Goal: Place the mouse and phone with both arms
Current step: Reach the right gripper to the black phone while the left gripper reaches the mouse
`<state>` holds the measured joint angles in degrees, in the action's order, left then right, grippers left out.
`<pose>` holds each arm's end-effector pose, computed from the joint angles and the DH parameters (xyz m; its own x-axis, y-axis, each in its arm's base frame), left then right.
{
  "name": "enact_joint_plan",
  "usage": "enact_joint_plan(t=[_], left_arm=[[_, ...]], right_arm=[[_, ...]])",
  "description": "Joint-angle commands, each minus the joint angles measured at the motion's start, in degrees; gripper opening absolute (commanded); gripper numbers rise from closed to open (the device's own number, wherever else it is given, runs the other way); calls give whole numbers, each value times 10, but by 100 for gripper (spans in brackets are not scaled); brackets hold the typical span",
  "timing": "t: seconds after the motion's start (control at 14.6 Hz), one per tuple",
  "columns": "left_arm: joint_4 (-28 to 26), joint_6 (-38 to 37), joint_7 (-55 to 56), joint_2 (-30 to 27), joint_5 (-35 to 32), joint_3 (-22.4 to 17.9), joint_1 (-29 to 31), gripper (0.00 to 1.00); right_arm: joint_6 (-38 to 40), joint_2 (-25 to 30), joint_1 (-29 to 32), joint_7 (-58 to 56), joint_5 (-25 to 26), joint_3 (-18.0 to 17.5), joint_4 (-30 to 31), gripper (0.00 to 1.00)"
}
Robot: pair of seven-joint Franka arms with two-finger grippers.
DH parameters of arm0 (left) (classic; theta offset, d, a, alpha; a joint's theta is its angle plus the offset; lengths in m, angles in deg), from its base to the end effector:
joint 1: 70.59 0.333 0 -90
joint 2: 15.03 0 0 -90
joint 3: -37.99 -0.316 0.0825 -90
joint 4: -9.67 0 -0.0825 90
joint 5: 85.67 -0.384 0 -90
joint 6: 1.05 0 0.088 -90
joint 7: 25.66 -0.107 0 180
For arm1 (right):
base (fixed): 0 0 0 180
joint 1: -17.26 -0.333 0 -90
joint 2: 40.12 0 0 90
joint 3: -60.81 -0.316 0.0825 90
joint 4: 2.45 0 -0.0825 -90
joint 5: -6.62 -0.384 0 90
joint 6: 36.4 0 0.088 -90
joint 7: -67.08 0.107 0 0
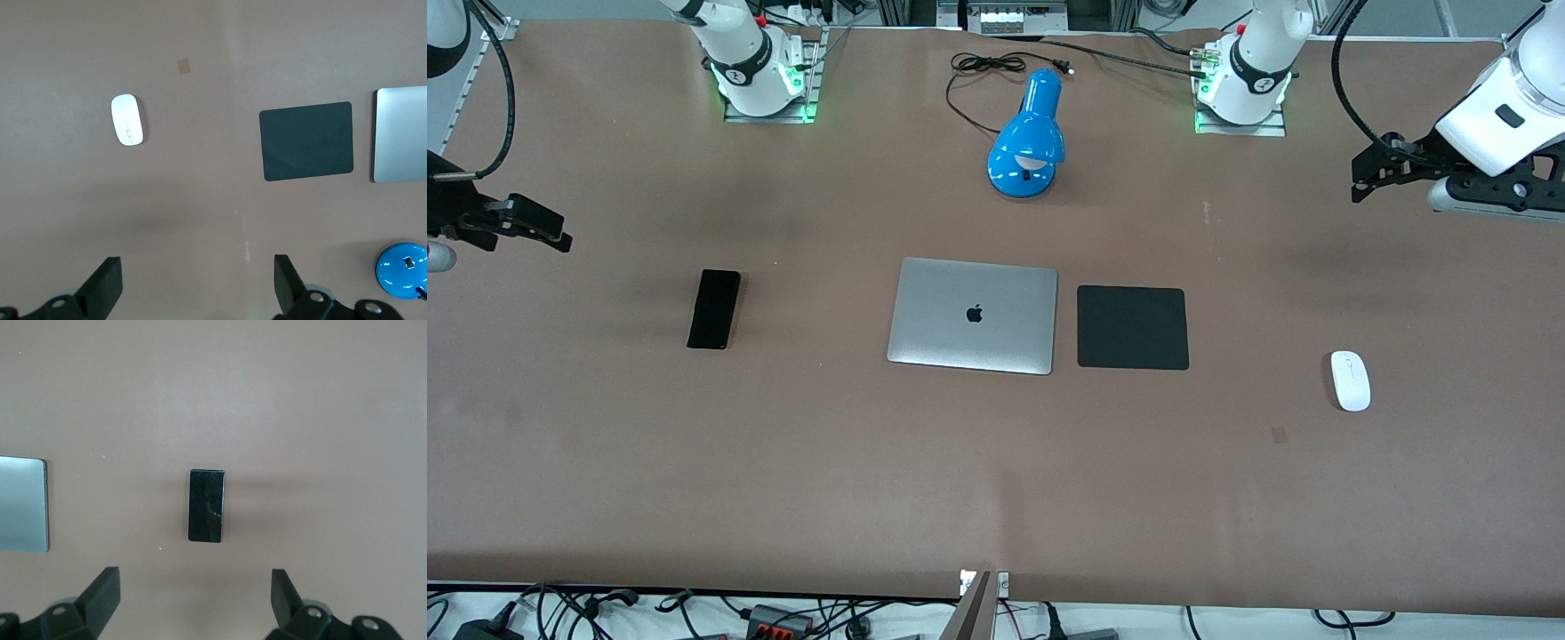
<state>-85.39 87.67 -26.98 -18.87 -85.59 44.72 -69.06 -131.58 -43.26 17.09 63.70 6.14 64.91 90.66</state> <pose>0.5278 -0.0503 0.6171 0.9926 -0.1129 -0.0442 -0.1132 -0.9936 -0.0054 0.5751 -0.0377 0.5757 0.9998 -0.0103 -0.0182 -0.0104 -0.9999 -0.0055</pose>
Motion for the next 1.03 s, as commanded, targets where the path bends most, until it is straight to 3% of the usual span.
enact_joint_plan(t=[0.0,0.68,0.96], left_arm=[[16,-11,6,7,4,3,3,100],[15,-19,3,10,3,3,1,100],[22,-34,3,53,8,-8,21,100]], right_arm=[[-2,9,7,-5,7,-8,4,100],[-5,-47,-8,0,21,-9,12,100],[-66,-48,-8,36,39,-9,95,100]])
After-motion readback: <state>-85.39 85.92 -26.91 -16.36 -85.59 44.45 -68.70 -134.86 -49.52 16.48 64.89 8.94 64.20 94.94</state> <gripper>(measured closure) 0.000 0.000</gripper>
